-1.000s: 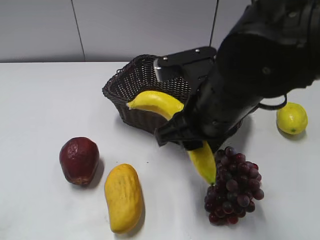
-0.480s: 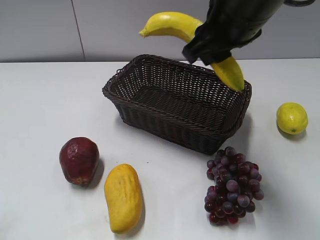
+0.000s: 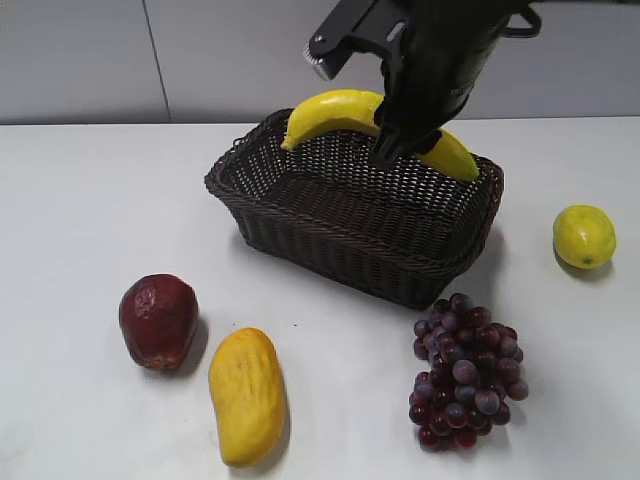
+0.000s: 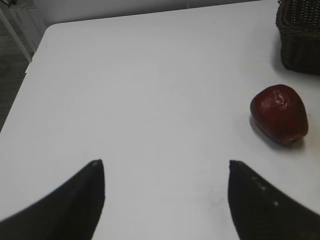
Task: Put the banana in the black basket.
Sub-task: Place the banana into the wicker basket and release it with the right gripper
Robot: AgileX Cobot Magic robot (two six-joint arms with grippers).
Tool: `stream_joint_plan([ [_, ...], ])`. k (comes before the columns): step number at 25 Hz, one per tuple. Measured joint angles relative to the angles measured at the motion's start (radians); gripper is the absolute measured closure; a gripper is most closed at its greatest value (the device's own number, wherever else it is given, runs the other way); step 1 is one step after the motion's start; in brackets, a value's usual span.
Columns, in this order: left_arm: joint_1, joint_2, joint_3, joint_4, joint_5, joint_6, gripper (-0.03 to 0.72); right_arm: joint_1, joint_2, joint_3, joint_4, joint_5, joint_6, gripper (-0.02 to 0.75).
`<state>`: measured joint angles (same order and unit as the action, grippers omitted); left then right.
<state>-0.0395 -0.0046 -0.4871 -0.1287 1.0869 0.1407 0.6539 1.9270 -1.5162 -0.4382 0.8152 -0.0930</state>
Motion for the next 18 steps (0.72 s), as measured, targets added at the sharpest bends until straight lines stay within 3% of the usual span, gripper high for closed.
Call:
stream_joint_plan([
  [9,0.0,0.0,0.0,0.0,0.0,0.0,0.119,-0.001,0.067,-0.019,-0.042,-0.108,0.0,0.427],
  [18,0.0,0.0,0.0,0.0,0.0,0.0,0.119,-0.001,0.067,-0.019,-0.031,-0.101,0.001,0.424],
])
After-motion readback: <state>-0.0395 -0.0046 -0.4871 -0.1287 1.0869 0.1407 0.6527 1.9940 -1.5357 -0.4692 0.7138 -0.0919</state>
